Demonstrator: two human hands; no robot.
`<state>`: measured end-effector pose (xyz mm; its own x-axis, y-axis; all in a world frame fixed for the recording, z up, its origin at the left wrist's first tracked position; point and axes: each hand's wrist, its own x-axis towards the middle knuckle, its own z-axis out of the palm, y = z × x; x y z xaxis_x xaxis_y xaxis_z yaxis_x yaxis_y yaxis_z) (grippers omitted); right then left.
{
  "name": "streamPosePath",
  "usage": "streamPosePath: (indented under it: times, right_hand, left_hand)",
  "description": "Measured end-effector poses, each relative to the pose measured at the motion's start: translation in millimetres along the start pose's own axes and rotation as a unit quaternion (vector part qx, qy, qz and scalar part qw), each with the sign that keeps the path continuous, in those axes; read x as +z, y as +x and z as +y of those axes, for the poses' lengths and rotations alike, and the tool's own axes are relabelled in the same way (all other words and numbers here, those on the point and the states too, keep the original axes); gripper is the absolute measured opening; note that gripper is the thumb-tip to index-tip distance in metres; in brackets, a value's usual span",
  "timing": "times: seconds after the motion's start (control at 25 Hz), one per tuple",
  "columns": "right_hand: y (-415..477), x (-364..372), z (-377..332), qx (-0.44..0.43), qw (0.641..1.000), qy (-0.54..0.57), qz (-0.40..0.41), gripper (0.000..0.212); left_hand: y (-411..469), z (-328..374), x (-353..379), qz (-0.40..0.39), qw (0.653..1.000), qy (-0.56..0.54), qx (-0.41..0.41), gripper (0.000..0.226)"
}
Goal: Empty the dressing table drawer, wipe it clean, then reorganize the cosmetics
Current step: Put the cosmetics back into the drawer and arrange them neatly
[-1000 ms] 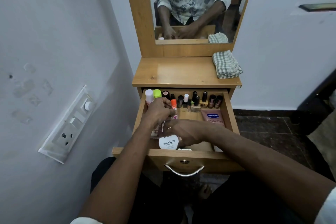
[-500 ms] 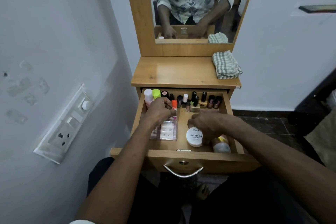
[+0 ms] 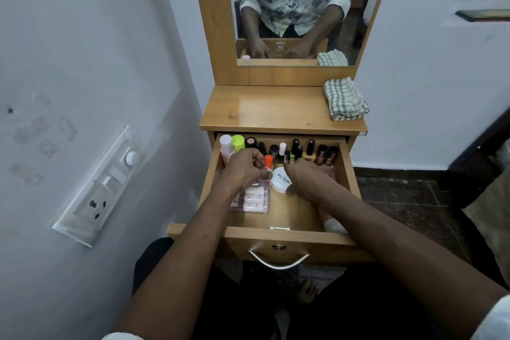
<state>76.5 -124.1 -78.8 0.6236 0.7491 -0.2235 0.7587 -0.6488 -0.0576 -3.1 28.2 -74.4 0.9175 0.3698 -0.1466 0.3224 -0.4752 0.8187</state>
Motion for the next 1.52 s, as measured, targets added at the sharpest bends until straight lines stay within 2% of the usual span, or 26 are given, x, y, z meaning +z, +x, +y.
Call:
streamPosePath:
  times: [0.12, 0.2, 0.32, 0.4, 0.52, 0.6, 0.68, 0.76, 1.0, 1.12, 1.24, 1.36, 1.52]
  right_hand:
    - [-1.3, 2.6, 5.1, 0.018, 0.999, 0.039, 0.016, 0.046]
    - [-1.9, 5.6, 11.8, 0.033, 0.996, 0.071, 0.032, 0.033]
    - [-6.7, 0.0, 29.5, 0.086, 0.976, 0.170, 0.105, 0.011]
    - [-12.8, -3.1, 37.9, 0.056, 0.954, 0.261, 0.135, 0.018]
    - [-22.8, -6.9, 25.6, -0.015, 0.928, 0.361, 0.095, 0.041]
    - [-18.4, -5.1, 14.4, -0.024, 0.930, 0.347, 0.117, 0.041]
    - [-10.7, -7.9, 8.1, 0.008, 0.910, 0.373, 0.183, 0.032]
    - [-3.7, -8.5, 5.6, 0.045, 0.891, 0.394, 0.220, 0.026]
    - [6.5, -1.7, -0.1, 0.044, 0.918, 0.346, 0.191, 0.024]
    - [13.2, 1.0, -3.5, 0.045, 0.926, 0.340, 0.159, 0.022]
    - [19.4, 4.9, -15.2, 0.038, 0.936, 0.329, 0.122, 0.026]
    - [26.2, 5.9, -25.9, 0.011, 0.933, 0.346, 0.098, 0.029]
    - [30.9, 9.2, -30.7, 0.026, 0.921, 0.376, 0.100, 0.030]
  left_hand:
    - [-3.9, 1.5, 1.9, -0.029, 0.999, 0.012, 0.022, 0.025]
    - [-7.5, 2.9, 5.2, -0.061, 0.998, 0.008, 0.031, 0.027]
    - [-10.9, 6.4, 9.7, -0.086, 0.995, 0.041, 0.037, 0.029]
    - [-9.7, 7.4, 12.4, -0.067, 0.997, 0.041, 0.026, 0.027]
    - [-8.3, 10.9, 14.3, -0.056, 0.997, 0.052, 0.014, 0.024]
    - [-8.0, 13.7, 12.4, 0.014, 1.000, 0.012, 0.017, 0.021]
    - [-4.4, 14.0, 5.2, 0.154, 0.988, -0.021, 0.007, 0.018]
    - [0.7, 7.9, 0.4, 0.228, 0.973, -0.016, -0.008, 0.016]
    - [12.0, -4.2, 5.4, 0.233, 0.971, 0.046, -0.025, 0.009]
    - [15.7, -12.7, 12.8, 0.211, 0.973, 0.086, -0.022, 0.005]
    - [16.8, -19.7, 18.9, 0.194, 0.975, 0.108, -0.016, 0.011]
    - [15.4, -18.3, 19.2, 0.190, 0.975, 0.114, -0.024, 0.008]
    - [12.4, -11.5, 18.9, 0.204, 0.970, 0.127, -0.035, 0.004]
